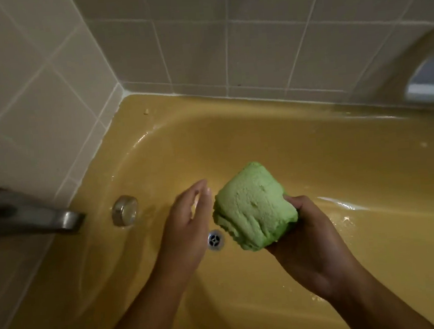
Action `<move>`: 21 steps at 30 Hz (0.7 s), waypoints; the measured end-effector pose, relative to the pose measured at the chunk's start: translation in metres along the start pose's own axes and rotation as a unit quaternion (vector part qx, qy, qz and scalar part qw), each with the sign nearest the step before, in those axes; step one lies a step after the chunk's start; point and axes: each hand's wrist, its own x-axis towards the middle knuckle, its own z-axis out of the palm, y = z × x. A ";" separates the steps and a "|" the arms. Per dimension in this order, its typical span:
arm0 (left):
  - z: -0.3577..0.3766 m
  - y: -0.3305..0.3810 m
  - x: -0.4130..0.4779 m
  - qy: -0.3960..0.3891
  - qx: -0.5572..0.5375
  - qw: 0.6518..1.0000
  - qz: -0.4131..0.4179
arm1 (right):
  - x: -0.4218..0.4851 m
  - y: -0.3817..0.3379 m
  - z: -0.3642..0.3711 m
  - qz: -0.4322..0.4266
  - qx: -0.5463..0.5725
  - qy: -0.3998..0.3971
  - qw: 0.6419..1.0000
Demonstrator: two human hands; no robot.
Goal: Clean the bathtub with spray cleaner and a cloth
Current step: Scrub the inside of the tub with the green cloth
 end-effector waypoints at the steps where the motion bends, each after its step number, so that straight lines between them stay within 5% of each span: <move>1: 0.014 0.014 -0.018 -0.046 -0.081 0.995 -0.035 | -0.013 -0.006 0.002 -0.010 -0.015 -0.003 1.000; 4: 0.038 0.039 -0.051 -0.092 -0.186 0.976 -0.071 | -0.044 -0.019 0.008 -0.044 -0.081 0.001 0.996; 9: 0.042 0.063 -0.078 -0.020 -0.241 0.965 -0.098 | -0.075 -0.027 0.011 -0.105 -0.184 0.057 0.976; 12: 0.035 0.069 -0.092 0.026 -0.271 0.952 -0.139 | -0.092 -0.024 0.000 -0.204 -0.379 0.068 0.900; 16: 0.023 0.078 -0.105 0.021 -0.293 0.943 -0.158 | -0.108 -0.013 -0.019 -0.247 -0.555 -0.066 0.792; 18: 0.018 0.082 -0.111 -0.003 -0.295 0.943 -0.155 | -0.110 -0.006 -0.024 -0.285 -0.623 -0.055 0.727; 21: 0.016 0.086 -0.119 -0.045 -0.287 0.944 -0.155 | -0.110 -0.004 -0.020 -0.324 -0.603 0.020 0.728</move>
